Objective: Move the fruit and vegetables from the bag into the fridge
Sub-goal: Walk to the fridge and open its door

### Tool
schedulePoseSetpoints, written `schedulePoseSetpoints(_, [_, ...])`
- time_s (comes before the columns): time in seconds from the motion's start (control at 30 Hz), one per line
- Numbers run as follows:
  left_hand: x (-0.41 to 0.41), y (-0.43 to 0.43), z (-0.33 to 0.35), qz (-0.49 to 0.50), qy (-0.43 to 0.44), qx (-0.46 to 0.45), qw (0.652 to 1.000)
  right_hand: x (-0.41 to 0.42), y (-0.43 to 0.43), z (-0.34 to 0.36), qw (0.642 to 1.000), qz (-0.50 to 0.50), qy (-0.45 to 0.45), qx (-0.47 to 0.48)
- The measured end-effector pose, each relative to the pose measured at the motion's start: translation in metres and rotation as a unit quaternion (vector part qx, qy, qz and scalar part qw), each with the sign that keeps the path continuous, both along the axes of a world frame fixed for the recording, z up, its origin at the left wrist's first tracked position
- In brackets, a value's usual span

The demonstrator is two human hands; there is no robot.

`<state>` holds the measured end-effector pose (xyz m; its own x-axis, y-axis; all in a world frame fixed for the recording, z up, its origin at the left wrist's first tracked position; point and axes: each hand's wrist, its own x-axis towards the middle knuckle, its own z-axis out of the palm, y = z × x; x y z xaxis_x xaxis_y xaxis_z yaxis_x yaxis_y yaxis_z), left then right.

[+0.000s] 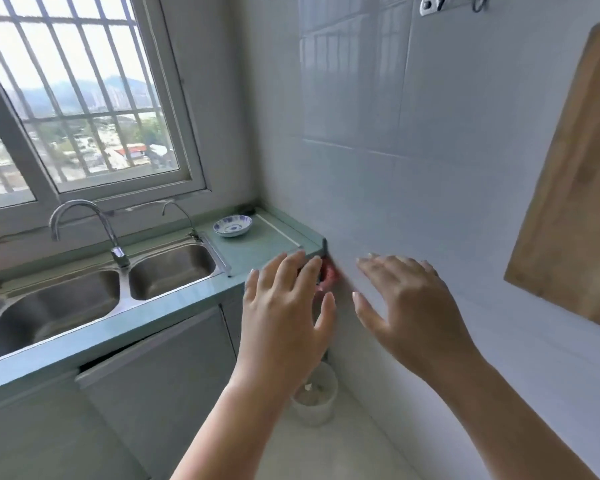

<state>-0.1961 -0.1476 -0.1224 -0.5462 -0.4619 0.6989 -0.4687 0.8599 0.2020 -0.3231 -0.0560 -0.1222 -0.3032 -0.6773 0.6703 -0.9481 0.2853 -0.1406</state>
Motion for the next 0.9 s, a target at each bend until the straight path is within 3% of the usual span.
schedulePoseSetpoints(0.23, [-0.067,0.012,-0.014,-0.157,-0.005,0.007,0.988,-0.034,0.046,-0.011,0.987,-0.161,-0.008,0.027])
schedulePoseSetpoints(0.43, [-0.107,0.032,-0.021,-0.301,-0.041,0.004,0.953,-0.030,0.091,-0.015,0.953,-0.301,-0.014,0.021])
schedulePoseSetpoints(0.67, [-0.132,0.065,-0.027,-0.480,-0.054,0.015,0.875,0.009,0.133,-0.021,0.879,-0.476,-0.027,0.019])
schedulePoseSetpoints(0.9, [-0.129,0.134,-0.044,-0.627,-0.071,0.029,0.775,0.069,0.187,-0.021,0.781,-0.624,-0.028,0.026])
